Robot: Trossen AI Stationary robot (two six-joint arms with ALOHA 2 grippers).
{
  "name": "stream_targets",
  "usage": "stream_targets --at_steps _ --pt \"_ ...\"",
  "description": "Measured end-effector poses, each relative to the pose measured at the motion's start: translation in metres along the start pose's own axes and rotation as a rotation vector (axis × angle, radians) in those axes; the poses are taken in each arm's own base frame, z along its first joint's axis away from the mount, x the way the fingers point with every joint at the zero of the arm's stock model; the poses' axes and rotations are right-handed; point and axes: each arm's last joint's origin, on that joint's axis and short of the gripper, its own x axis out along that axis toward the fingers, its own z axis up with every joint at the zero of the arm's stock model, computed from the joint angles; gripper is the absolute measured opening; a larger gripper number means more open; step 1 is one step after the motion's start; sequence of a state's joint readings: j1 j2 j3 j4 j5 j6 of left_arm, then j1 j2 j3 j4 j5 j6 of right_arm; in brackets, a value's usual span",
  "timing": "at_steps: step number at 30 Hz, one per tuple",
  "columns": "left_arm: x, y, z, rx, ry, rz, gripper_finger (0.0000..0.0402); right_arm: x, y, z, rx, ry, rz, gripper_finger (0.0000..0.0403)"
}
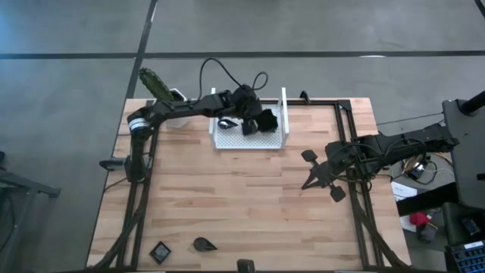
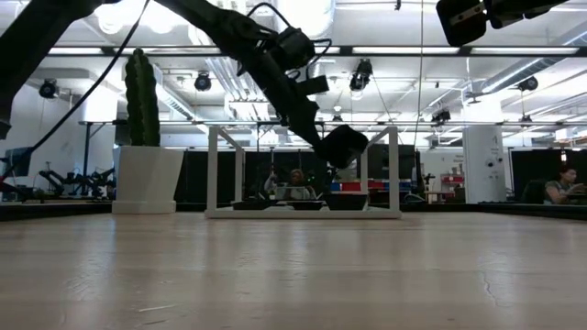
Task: Pick & Place Mini shaped plates
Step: Stack the black distorted square plate on top of the black distorted square plate on the shelf
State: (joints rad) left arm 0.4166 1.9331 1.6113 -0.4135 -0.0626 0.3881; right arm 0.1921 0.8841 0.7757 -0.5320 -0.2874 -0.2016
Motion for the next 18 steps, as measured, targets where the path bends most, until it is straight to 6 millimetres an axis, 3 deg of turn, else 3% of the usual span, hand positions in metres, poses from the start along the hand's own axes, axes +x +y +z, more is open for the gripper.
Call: stream_targets --at_steps 18 --pt "0.028 -0.013 -0.023 -0.015 -0.009 -0.008 0.0000 0.000 0.000 0.000 0.000 0.001 0.000 0.0008"
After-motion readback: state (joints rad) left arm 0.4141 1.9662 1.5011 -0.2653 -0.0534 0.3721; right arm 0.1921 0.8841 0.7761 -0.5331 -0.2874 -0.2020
